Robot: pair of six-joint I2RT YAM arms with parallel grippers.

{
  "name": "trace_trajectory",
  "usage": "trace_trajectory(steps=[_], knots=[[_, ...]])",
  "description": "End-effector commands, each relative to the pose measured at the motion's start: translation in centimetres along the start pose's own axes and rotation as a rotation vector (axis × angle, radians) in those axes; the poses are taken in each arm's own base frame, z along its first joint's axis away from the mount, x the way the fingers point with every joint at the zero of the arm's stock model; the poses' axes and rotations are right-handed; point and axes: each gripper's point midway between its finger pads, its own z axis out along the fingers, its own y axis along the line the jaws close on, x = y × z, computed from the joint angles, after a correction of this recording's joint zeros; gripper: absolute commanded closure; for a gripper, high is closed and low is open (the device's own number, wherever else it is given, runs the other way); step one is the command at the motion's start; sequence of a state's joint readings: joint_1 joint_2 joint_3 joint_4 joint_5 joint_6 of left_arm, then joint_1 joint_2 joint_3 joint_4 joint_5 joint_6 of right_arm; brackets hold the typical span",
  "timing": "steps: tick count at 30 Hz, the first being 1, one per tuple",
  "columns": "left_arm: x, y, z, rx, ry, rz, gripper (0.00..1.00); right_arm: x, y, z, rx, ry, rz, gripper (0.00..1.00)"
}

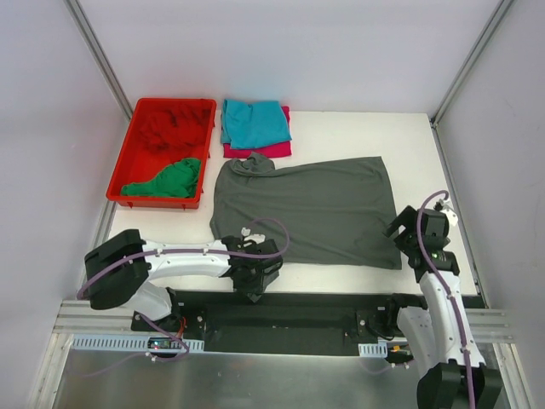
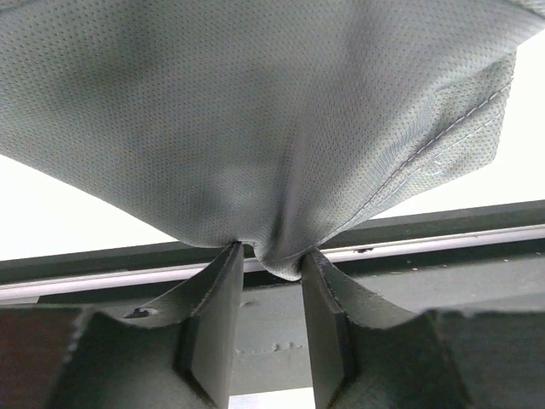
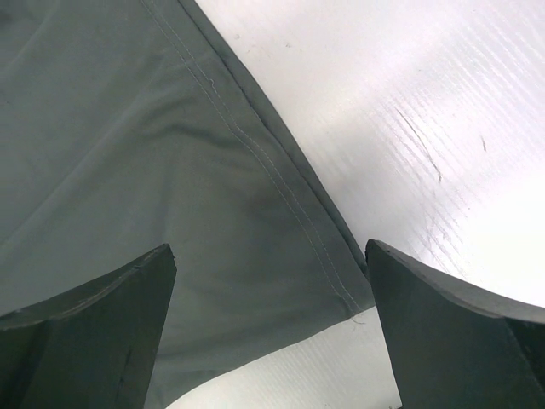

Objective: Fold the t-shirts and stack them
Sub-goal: Grap the side of the flattened tshirt closest away from the robot with both arms

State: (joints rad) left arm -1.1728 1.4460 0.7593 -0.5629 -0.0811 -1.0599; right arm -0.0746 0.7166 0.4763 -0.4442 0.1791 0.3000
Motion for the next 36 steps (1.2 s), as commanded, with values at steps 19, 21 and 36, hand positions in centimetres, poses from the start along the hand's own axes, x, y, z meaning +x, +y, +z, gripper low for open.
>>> trace_trajectory(steps=[19,21,36], knots=[[1.9,2.6,-2.5,0.081,-0.001,0.125,1.0,7.2,-4.2,-2.3,0.157,0.239,0.206,0.05],[3.1,3.5,-3.0,0.113,0.03,0.136,1.0,7.8,-4.0,-2.3,0.147,0.263,0.23,0.07],[0.2,3.3,-5.7,0.129,-0.123,0.091,1.0,10.7,-3.3,-3.0,0.076,0.329,0.326,0.32]])
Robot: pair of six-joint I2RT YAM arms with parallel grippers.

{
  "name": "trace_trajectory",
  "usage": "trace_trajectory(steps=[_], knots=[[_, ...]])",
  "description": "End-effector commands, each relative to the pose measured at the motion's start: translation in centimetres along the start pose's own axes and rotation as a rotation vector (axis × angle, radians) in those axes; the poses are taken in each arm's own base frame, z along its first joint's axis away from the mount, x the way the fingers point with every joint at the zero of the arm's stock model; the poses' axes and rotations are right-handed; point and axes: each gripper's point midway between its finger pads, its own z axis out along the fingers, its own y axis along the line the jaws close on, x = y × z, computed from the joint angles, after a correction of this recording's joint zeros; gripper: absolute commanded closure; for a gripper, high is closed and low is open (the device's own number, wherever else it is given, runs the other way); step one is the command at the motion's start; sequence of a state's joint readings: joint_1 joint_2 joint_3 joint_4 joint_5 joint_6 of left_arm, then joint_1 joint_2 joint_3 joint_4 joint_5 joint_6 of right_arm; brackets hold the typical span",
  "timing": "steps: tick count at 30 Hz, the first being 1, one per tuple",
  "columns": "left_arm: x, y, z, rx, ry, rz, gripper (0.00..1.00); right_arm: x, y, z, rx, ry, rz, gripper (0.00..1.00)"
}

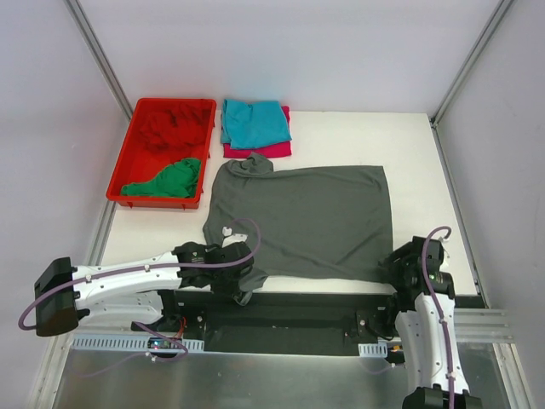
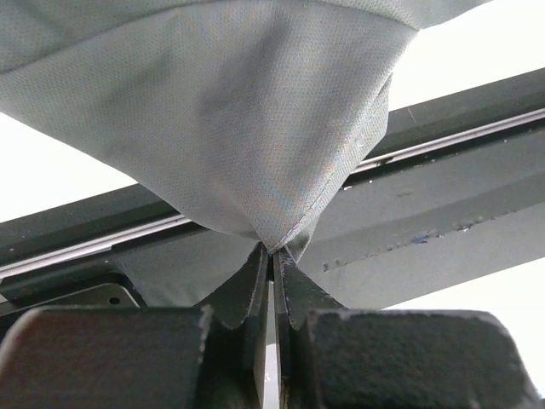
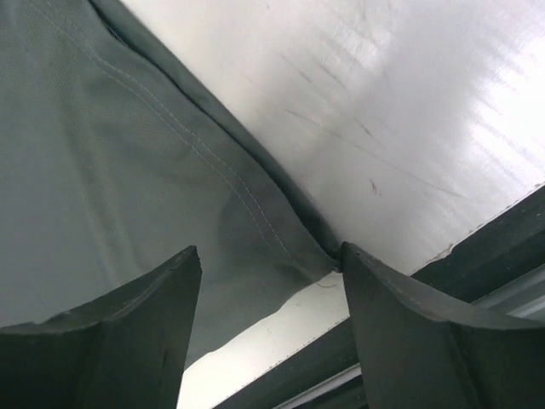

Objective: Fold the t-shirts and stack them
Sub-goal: Grap the side of the flattened tshirt closest away from the robot with both arms

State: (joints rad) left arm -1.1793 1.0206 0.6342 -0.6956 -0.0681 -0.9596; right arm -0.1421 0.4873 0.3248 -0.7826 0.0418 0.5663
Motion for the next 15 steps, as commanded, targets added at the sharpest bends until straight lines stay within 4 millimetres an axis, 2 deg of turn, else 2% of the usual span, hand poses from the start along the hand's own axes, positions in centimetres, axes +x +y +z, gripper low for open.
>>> trace_trajectory(steps=[1,8,15], knots=[[-1.4,-0.1,-0.6,-0.028,-0.051,0.001,1.0,1.5,0.2,-0.7,-0.026,0.072,0.03,0.35],[-2.8,0.5,-0.7,-0.048,-0.084,-0.036,1.0,2.2,0.3,-0.6,-0.045,0.1,0.048,0.45],[-3.6,0.7,-0.8,-0.057,-0.098,-0.042,1.0,1.2,0.9,-1.8,-0.065,0.059,0.032,0.55]])
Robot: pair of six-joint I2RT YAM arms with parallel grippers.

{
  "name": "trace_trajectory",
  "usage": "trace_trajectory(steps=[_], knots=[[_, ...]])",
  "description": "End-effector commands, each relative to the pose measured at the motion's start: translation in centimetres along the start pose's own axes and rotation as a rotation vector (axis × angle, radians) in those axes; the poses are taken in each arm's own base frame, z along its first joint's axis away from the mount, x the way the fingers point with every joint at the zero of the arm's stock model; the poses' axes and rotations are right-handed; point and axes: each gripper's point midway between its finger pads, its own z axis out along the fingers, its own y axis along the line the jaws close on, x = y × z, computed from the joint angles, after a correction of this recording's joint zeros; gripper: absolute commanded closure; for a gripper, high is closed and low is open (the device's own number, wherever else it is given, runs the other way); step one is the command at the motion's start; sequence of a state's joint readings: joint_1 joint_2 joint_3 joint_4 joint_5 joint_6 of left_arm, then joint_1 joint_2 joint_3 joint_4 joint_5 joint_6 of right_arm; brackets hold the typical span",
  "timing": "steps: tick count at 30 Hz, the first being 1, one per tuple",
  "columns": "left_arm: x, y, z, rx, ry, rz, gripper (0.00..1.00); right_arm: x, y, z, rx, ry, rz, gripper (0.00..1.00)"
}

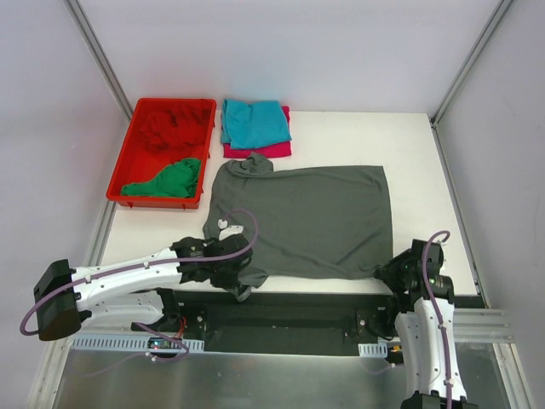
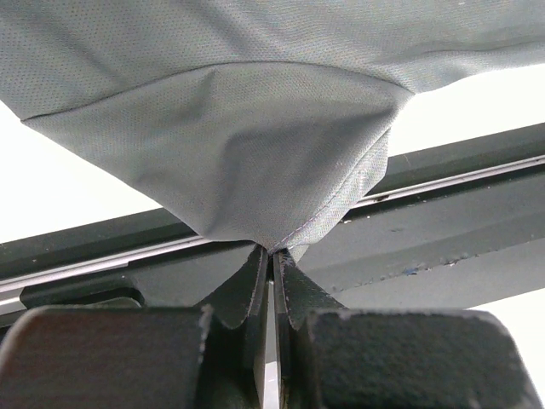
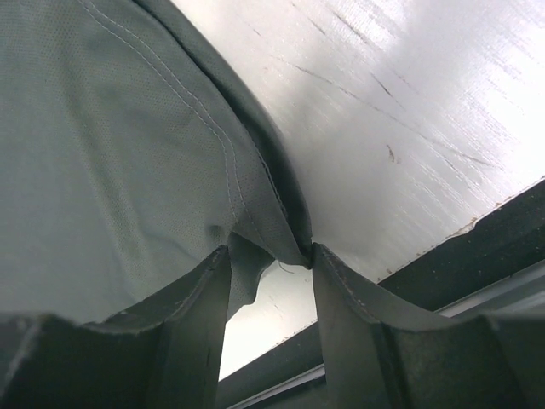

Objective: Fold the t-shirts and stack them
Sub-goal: Grap the side of the flattened tshirt closest away from the robot with both arms

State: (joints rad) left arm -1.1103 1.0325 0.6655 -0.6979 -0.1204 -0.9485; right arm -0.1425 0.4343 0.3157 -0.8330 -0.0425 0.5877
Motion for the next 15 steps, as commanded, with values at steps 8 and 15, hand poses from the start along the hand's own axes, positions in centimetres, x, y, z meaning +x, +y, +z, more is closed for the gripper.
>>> trace_trajectory(steps=[8,15], knots=[[-1.76,0.58,-0.39,-0.039,-0.035,0.002,1.0,-0.97,0.36,-1.42,-0.001,-0.042,0.002,0.66],[-1.83,0.71,-0.32,-0.043,-0.033,-0.018,1.0,-0.64,0.64,-0.96,-0.027,-0.028,-0.01,0.93]])
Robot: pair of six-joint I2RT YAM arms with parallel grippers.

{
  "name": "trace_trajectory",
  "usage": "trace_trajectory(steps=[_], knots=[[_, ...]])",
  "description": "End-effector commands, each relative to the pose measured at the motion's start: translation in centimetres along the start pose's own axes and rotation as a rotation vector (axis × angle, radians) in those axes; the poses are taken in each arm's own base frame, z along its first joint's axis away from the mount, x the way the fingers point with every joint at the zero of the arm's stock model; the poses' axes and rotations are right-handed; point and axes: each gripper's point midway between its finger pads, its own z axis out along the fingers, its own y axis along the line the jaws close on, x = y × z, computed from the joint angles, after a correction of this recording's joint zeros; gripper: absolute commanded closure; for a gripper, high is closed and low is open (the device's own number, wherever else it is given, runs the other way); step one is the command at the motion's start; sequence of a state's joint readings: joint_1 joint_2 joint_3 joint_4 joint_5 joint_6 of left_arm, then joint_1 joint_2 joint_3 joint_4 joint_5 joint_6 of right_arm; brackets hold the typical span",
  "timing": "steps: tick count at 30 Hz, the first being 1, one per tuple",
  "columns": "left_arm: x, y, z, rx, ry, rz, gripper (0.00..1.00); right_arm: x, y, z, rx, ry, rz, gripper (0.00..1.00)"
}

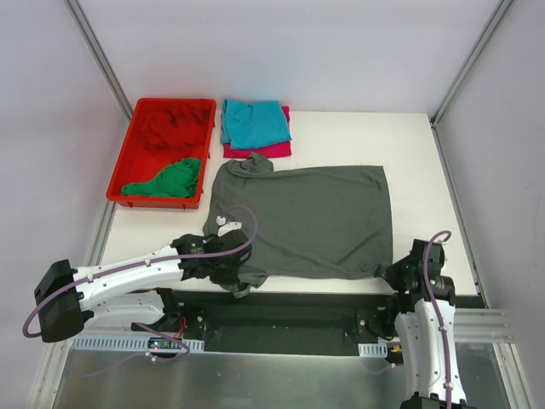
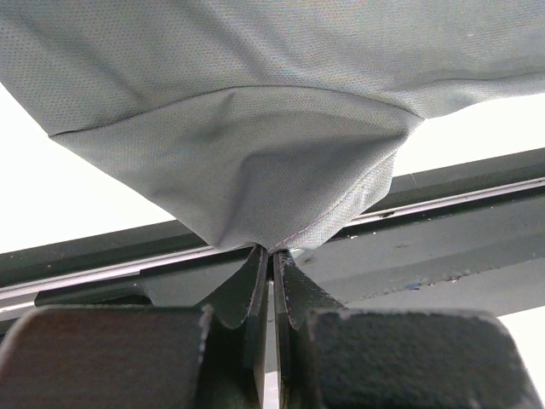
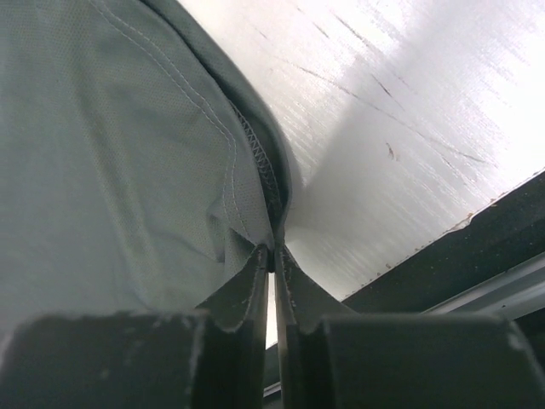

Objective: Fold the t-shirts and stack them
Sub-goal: Grap the side of the flattened tshirt closest away from the robot with both arms

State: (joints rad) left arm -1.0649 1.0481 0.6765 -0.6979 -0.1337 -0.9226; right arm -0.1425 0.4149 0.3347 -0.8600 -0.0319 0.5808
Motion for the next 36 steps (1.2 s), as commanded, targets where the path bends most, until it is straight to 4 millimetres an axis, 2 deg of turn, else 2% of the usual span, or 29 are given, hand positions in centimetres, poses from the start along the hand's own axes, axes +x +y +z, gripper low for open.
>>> trace_trajectory(steps=[1,6,9,11,17,24,29,36], knots=[[-0.7,0.2,-0.5,-0.017,-0.016,-0.006,1.0,-0.5,0.7,-0.5,-0.029,-0.016,-0.006,0.98],[-0.7,0.4,-0.7,-0.003,-0.019,-0.025,1.0,-1.5,0.8,-1.8,-0.025,-0.06,-0.033,0.99],[-0.3,0.9,-0.5,-0.005,-0.014,-0.04,1.0,-3.7,0.1,-3.4,0.019,-0.192,-0.016,0.99],[-0.2,1.1,-0.6,-0.004,-0.009,-0.042,1.0,-4.5,0.4,-4.3,-0.006,-0.245,-0.012,0.99],[-0.1,0.9,-1.1,0.007,-0.004,-0.038,1.0,-3.0,-0.4,-4.7,-0.008,-0.202,-0.013,0.99],[0.9,1.8,-1.4,-0.005,0.029,-0.041,1.0,-2.7,-0.4,-4.7,-0.027,-0.204,-0.011,0.99],[-0.5,1.5,-1.6,-0.027,-0.021,-0.044,1.0,-2.5,0.1,-3.9,-0.032,-0.17,-0.043,0.99],[-5.3,1.2,-2.0,-0.105,-0.13,-0.013,1.0,-3.2,2.0,-3.0,-0.086,-0.148,-0.096,0.99]])
